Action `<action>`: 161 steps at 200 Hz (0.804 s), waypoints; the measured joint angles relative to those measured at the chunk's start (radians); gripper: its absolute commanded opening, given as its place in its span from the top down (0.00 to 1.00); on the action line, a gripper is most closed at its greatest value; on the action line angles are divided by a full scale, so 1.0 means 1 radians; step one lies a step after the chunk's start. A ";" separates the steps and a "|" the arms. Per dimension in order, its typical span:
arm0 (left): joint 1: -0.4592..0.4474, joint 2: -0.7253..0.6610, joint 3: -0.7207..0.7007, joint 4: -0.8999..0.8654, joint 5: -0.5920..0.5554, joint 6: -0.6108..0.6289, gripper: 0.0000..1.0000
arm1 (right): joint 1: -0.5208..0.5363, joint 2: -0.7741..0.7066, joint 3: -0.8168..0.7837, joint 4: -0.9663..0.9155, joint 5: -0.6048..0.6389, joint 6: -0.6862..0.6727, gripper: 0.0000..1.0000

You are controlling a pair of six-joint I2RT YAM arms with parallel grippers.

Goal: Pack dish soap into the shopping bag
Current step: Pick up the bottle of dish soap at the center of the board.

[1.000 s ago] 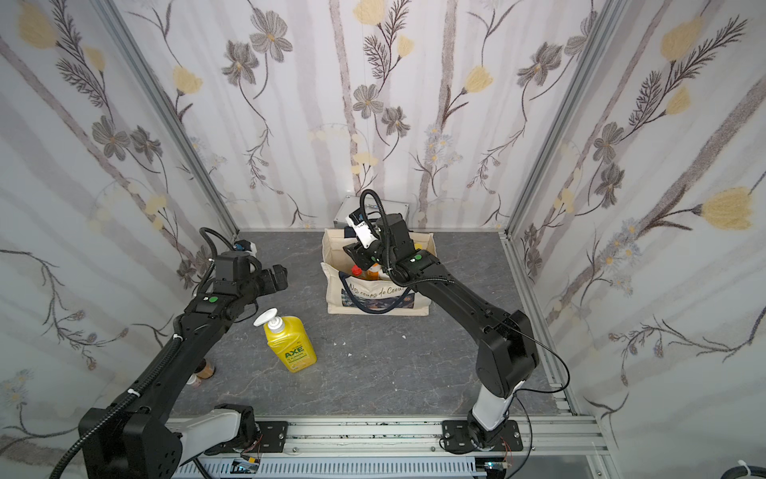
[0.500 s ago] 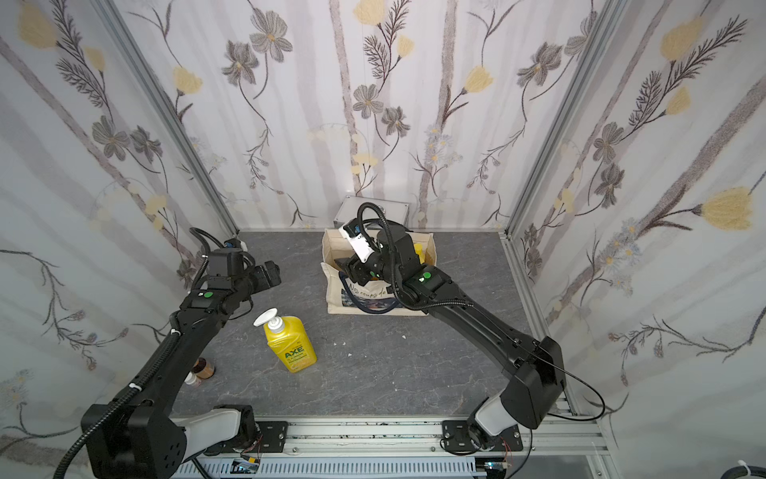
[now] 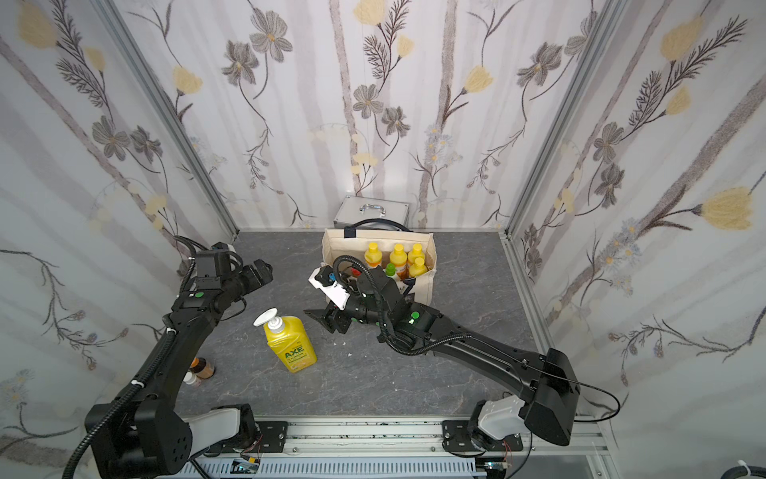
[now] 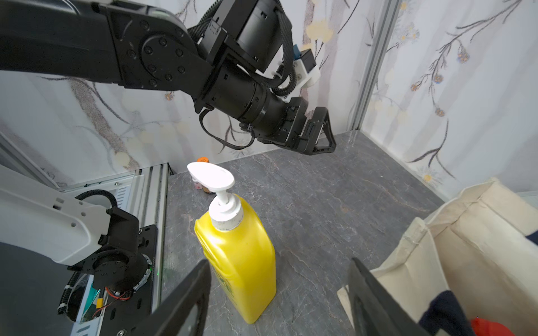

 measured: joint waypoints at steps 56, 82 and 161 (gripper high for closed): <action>0.002 -0.031 -0.004 0.006 -0.030 0.000 0.00 | 0.040 0.132 0.075 0.034 -0.058 0.006 0.28; 0.025 -0.024 0.013 -0.021 -0.073 -0.002 0.00 | 0.045 0.190 0.107 0.046 -0.095 0.007 0.25; 0.105 -0.019 -0.002 -0.023 -0.101 -0.030 0.00 | 0.061 0.345 0.168 0.122 -0.169 0.033 0.24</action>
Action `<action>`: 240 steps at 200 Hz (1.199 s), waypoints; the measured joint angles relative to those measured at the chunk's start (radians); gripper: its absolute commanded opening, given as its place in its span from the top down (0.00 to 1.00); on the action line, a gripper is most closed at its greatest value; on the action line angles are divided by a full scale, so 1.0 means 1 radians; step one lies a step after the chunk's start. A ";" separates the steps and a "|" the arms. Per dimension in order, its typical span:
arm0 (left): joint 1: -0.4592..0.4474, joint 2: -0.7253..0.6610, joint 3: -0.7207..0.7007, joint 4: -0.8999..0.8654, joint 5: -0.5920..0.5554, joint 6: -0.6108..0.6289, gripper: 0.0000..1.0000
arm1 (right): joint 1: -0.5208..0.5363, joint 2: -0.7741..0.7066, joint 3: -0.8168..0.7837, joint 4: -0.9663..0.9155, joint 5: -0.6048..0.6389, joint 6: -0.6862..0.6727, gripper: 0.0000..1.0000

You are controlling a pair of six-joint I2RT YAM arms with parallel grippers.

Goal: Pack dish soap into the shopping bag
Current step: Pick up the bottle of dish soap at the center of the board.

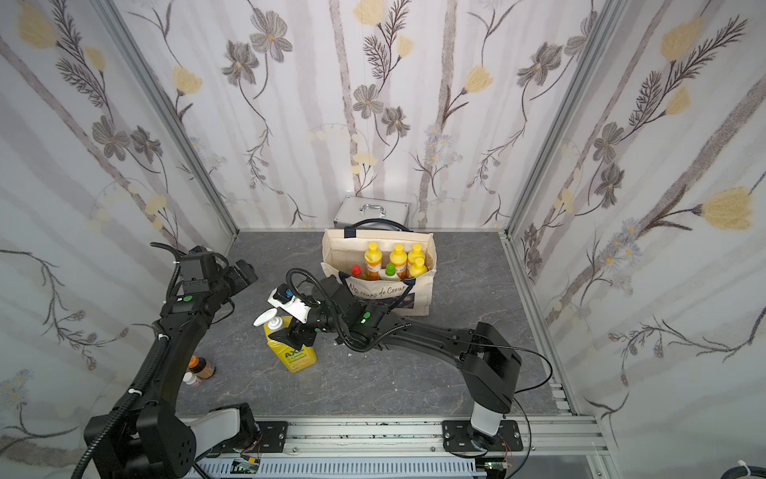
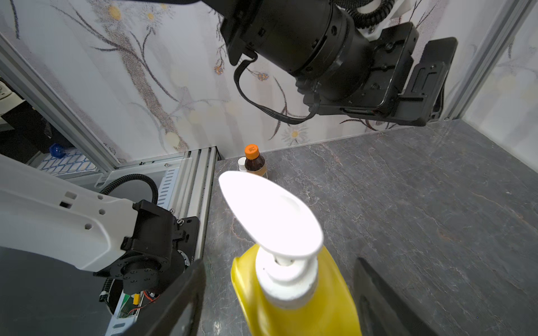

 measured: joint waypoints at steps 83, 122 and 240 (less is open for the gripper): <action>0.014 -0.019 -0.029 0.008 -0.011 -0.014 0.00 | 0.009 0.108 0.021 0.105 0.001 0.016 0.24; 0.014 -0.025 -0.034 0.010 -0.014 -0.015 0.00 | 0.011 0.146 0.055 0.125 0.001 0.016 0.31; 0.014 -0.052 -0.065 0.039 0.001 -0.023 0.00 | 0.016 0.185 0.082 0.178 0.002 0.000 0.52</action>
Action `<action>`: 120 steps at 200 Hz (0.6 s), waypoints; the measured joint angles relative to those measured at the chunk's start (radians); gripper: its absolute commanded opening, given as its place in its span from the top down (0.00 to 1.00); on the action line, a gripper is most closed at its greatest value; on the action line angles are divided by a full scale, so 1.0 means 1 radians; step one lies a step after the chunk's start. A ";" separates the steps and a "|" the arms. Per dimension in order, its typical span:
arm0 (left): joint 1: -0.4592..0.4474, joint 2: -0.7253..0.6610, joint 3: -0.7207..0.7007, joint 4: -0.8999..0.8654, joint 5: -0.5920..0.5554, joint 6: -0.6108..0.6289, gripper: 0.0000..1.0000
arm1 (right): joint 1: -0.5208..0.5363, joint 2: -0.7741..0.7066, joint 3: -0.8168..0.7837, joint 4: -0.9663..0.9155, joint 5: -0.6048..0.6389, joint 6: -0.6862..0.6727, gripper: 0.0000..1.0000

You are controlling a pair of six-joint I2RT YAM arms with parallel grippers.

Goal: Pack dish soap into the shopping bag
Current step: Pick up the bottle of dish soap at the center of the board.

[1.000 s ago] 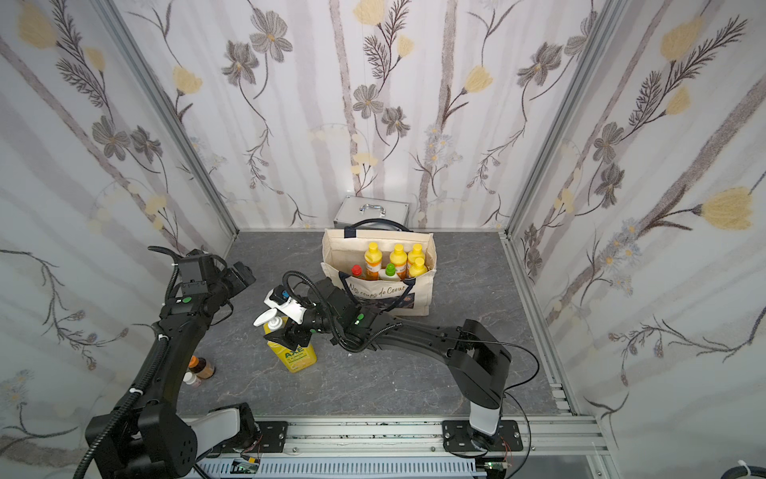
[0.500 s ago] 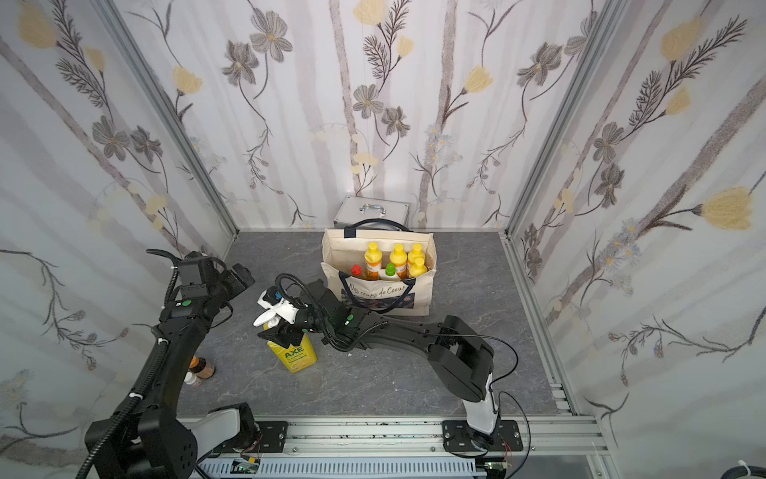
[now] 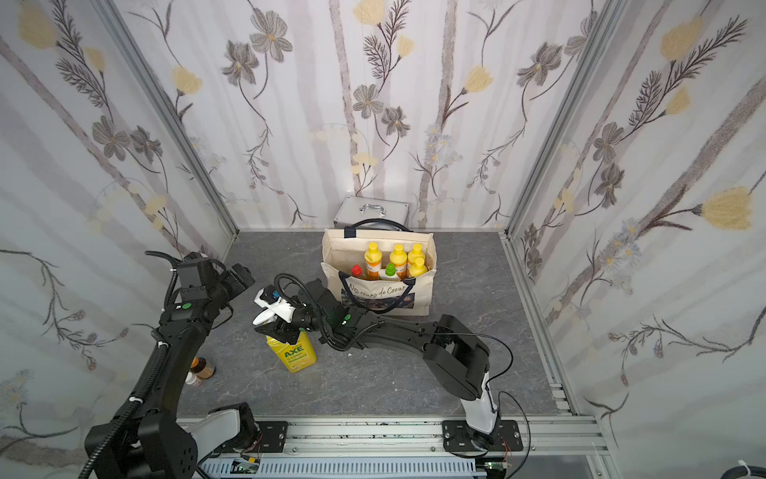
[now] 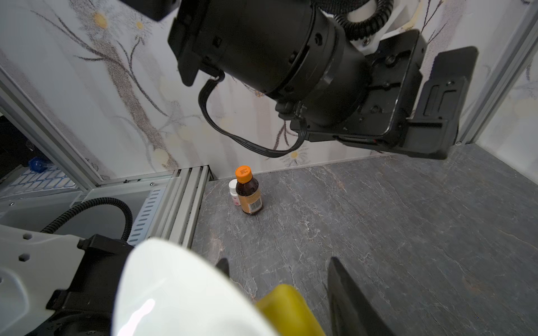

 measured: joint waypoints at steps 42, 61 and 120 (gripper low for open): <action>0.000 -0.017 -0.007 0.003 0.007 -0.007 0.00 | 0.007 0.000 0.000 0.016 0.015 -0.011 0.63; 0.000 -0.018 -0.008 0.006 0.007 -0.010 0.00 | 0.008 0.000 0.000 0.033 0.028 -0.028 0.69; 0.000 -0.013 -0.010 0.006 0.019 -0.013 0.00 | 0.011 -0.015 -0.002 0.003 0.051 -0.046 0.87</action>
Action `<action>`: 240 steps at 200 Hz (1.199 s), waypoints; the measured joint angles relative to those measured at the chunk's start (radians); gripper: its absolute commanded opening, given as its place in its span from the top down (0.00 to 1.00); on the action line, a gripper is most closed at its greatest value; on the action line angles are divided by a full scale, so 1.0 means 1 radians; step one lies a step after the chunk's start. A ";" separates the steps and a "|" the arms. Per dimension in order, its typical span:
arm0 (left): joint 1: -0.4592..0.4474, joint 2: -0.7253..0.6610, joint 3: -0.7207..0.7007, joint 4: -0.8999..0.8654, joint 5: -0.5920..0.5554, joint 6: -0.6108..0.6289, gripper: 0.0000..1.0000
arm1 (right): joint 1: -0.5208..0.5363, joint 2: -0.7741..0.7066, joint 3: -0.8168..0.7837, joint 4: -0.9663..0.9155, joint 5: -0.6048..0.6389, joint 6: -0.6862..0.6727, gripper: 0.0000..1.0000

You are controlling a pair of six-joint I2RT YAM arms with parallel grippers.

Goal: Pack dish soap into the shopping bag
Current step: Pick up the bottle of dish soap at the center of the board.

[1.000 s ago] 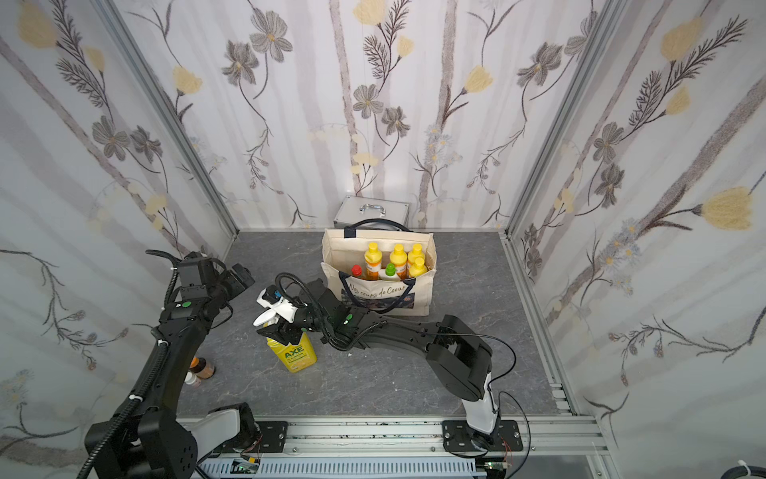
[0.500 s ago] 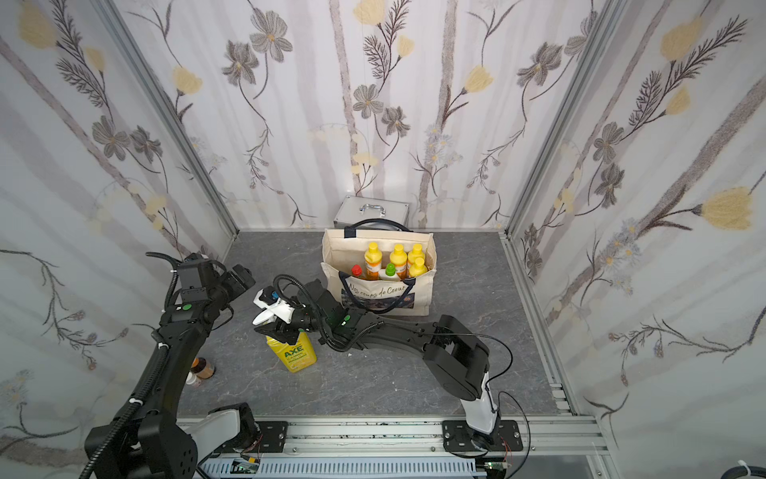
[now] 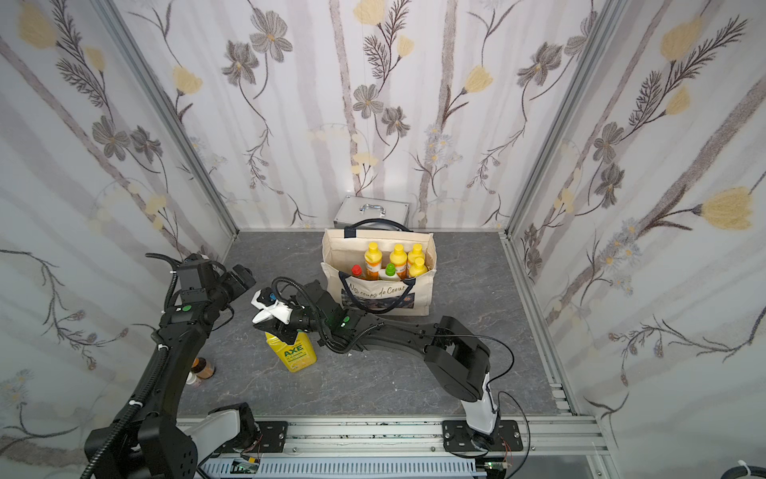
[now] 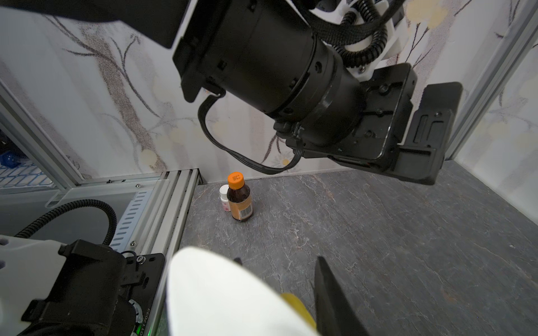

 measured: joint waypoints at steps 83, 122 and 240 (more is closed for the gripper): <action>0.001 -0.008 -0.004 0.005 0.007 0.000 0.00 | 0.000 -0.054 -0.020 -0.086 0.060 -0.010 1.00; 0.001 -0.010 -0.004 0.006 0.008 0.000 0.00 | 0.000 -0.072 -0.002 -0.158 0.087 -0.010 1.00; 0.000 -0.015 -0.004 0.007 0.015 0.000 0.00 | -0.050 -0.175 0.135 -0.614 0.127 -0.024 1.00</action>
